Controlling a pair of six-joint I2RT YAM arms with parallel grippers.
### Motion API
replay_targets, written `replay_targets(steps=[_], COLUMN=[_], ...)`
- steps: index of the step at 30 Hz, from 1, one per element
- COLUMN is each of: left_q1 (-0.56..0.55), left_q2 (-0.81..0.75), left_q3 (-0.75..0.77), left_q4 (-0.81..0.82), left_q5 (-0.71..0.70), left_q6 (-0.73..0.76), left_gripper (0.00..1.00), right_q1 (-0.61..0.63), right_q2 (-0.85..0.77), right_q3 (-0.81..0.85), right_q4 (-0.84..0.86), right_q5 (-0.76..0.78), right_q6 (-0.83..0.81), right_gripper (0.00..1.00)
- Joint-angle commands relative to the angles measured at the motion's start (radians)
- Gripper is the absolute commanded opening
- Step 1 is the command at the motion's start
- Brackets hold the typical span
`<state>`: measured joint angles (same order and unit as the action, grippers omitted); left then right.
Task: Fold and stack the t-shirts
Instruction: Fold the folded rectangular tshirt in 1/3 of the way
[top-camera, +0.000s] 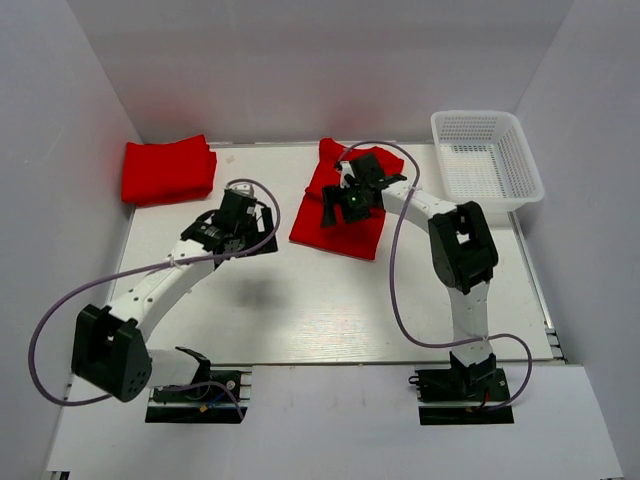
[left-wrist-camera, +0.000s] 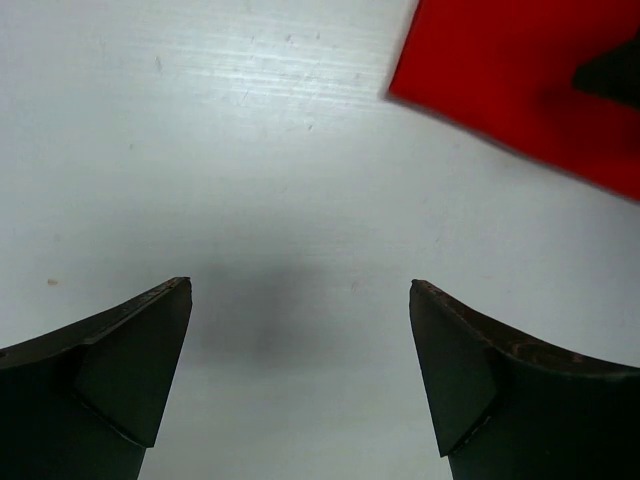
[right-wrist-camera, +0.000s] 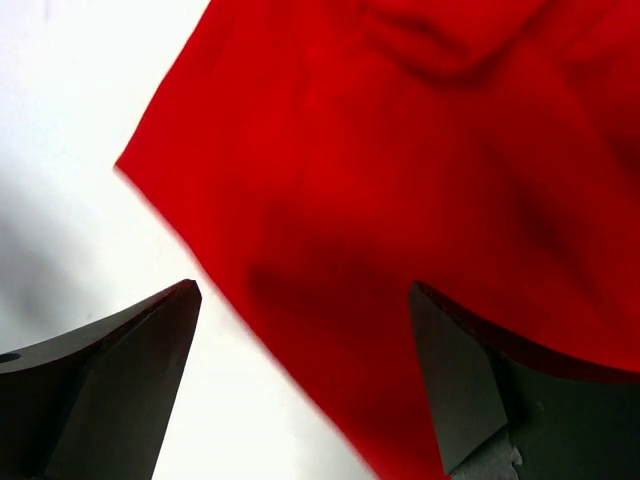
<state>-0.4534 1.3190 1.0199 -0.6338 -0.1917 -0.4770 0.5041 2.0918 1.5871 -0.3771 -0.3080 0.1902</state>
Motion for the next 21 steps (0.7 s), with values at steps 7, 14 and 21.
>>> replay_targets(steps=[7, 14, 21], left_q1=[0.004, 0.004, 0.004], left_q2=[-0.149, -0.158, -0.149], left_q3=[-0.098, -0.087, -0.087], left_q4=[-0.043, -0.063, -0.082], left_q5=[-0.003, -0.025, -0.034], left_q6=[-0.052, -0.052, -0.052], left_gripper=[1.00, 1.00, 1.00], right_q1=[-0.010, -0.016, -0.036], right_q2=[0.076, 0.099, 0.194], right_q3=[0.106, 0.149, 0.281], right_q4=[0.133, 0.159, 0.121], right_q5=[0.109, 0.250, 0.328], right_q6=[0.014, 0.020, -0.007], right_gripper=[0.90, 0.90, 0.90])
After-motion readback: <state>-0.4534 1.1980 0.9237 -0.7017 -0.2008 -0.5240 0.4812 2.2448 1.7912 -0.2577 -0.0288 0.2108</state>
